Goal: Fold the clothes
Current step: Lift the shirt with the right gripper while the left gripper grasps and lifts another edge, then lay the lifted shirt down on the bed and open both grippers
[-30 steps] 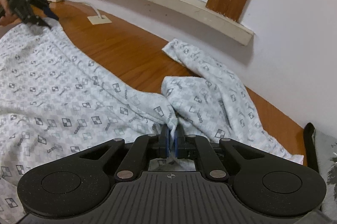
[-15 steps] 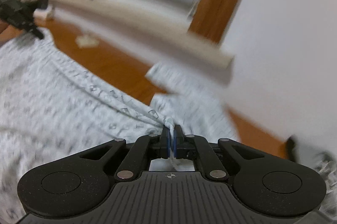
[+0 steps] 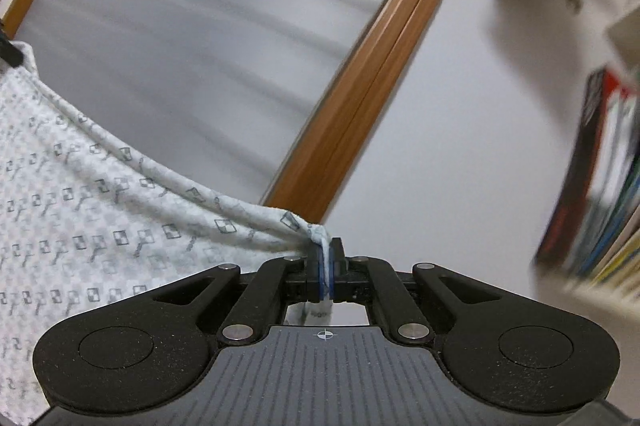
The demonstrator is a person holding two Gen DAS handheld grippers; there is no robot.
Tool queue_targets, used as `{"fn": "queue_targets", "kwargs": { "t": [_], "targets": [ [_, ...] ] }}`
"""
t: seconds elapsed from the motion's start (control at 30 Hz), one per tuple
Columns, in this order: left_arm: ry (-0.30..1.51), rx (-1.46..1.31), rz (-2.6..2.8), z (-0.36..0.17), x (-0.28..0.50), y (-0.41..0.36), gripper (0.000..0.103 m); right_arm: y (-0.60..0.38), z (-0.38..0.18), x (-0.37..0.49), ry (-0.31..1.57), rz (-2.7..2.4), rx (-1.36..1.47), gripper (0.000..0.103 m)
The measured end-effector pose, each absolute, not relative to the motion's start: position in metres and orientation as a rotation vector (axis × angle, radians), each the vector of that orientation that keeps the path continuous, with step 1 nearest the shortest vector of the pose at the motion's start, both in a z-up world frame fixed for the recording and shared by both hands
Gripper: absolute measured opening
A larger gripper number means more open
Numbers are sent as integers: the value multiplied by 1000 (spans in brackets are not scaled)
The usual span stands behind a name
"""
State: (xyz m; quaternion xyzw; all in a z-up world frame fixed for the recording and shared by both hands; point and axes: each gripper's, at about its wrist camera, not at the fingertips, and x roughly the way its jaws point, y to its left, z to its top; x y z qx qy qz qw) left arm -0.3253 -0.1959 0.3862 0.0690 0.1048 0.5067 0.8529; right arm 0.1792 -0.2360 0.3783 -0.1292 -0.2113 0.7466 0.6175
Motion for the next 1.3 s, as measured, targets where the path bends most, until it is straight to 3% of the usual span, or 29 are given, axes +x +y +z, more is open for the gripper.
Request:
{"fn": "queue_targets", "kwargs": {
  "t": [0.27, 0.43, 0.53, 0.77, 1.03, 1.1, 1.17, 1.2, 1.27, 1.3],
  "targets": [
    [66, 306, 1111, 483, -323, -281, 5, -293, 461, 189, -631, 1690, -144, 2],
    [73, 302, 1166, 490, -317, -259, 5, -272, 465, 181, -616, 1693, -145, 2],
    [171, 195, 1186, 429, -313, -198, 5, -222, 431, 167, -548, 1683, -248, 2],
    [404, -68, 1213, 281, -302, -53, 5, -116, 294, 136, -407, 1694, -523, 2],
    [477, -165, 1237, 220, -304, -31, 7, -63, 193, 118, -288, 1707, -738, 4],
    [494, -189, 1243, 206, -304, -26, 16, -57, 186, 119, -208, 1749, -756, 9],
    [511, -212, 1248, 191, -305, -21, 26, -58, 188, 129, -125, 1802, -719, 34],
    [519, -224, 1251, 184, -305, -18, 28, -58, 190, 134, -85, 1828, -698, 39],
    [537, -248, 1257, 169, -306, -14, 41, -63, 196, 154, -5, 1875, -633, 41],
    [545, -259, 1259, 162, -306, -11, 43, -66, 197, 165, 35, 1884, -603, 41]
  ]
}}
